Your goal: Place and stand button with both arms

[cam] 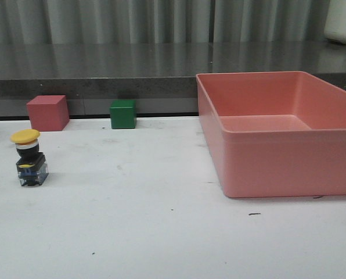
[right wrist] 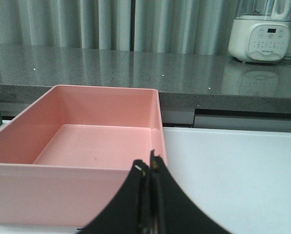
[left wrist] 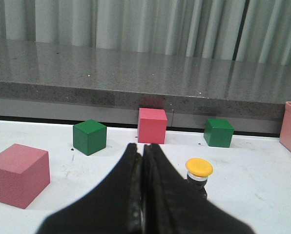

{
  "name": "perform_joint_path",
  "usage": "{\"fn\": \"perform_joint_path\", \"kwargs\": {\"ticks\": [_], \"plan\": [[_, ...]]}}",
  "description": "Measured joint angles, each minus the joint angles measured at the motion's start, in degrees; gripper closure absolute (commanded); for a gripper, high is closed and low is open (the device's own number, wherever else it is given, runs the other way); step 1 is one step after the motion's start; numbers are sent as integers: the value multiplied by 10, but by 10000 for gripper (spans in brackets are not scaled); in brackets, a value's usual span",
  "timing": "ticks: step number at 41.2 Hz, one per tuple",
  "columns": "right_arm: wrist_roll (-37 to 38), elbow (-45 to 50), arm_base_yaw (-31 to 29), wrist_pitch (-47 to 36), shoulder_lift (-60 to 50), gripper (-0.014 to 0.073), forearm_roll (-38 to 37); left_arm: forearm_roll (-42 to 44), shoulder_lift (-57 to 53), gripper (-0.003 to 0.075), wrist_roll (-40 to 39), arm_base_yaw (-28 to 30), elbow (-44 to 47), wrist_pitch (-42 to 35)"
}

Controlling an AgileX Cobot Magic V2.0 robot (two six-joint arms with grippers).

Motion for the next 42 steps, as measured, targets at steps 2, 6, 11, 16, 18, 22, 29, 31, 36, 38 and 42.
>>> {"fn": "perform_joint_path", "kwargs": {"ticks": [2,6,11,16,18,22,29,31,36,38,42], "plan": [[0,0,0,0,0,662,0,0,0,740,0,0,0,0],[0,0,0,0,0,662,0,0,0,740,0,0,0,0],[0,0,0,-1,0,662,0,0,0,740,0,0,0,0],[0,0,0,-1,0,662,0,0,0,740,0,0,0,0],[0,0,0,-1,0,662,0,0,0,740,0,0,0,0],[0,0,11,-1,0,662,0,0,0,740,0,0,0,0],[0,0,23,-1,0,662,0,0,0,740,0,0,0,0],[0,0,23,-1,0,662,0,0,0,740,0,0,0,0],[0,0,23,-1,0,662,0,0,0,740,0,0,0,0],[0,0,23,-1,0,662,0,0,0,740,0,0,0,0],[0,0,23,-1,0,662,0,0,0,740,0,0,0,0]]}}
